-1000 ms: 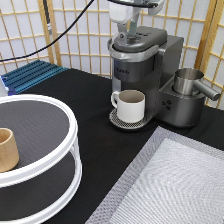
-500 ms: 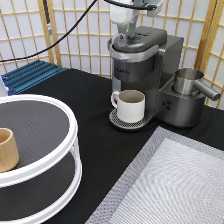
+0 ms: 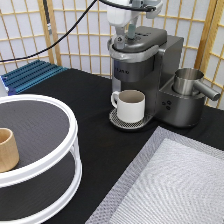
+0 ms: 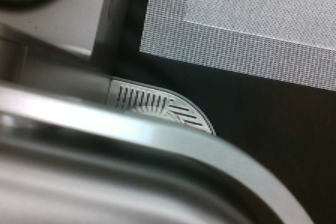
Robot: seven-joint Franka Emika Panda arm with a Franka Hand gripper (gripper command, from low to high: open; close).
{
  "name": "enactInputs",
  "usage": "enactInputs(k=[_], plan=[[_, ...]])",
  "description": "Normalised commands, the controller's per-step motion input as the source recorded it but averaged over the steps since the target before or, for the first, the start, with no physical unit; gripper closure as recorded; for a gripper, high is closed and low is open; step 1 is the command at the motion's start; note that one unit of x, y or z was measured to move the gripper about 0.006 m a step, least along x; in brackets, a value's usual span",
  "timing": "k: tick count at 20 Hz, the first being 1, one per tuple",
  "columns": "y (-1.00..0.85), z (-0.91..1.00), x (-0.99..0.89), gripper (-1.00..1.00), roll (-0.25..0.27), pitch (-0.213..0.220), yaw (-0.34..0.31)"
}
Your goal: Make coffee
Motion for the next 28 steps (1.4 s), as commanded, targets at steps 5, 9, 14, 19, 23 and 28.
enactInputs(k=[5,9,14,19,23,28], plan=[[0.11,-1.0,-0.56,-1.0,0.007,-0.003,0.138],[-0.12,-0.17,-0.5,-1.0,-0.005,0.0,0.086],[-0.73,0.86,-0.2,-1.0,0.055,-0.008,0.064],[-0.92,0.49,0.0,-1.0,0.101,-0.004,0.058],[-0.96,0.06,0.01,-1.0,0.137,-0.072,0.034],[-0.93,-0.1,0.01,-1.0,0.21,-0.133,0.003]])
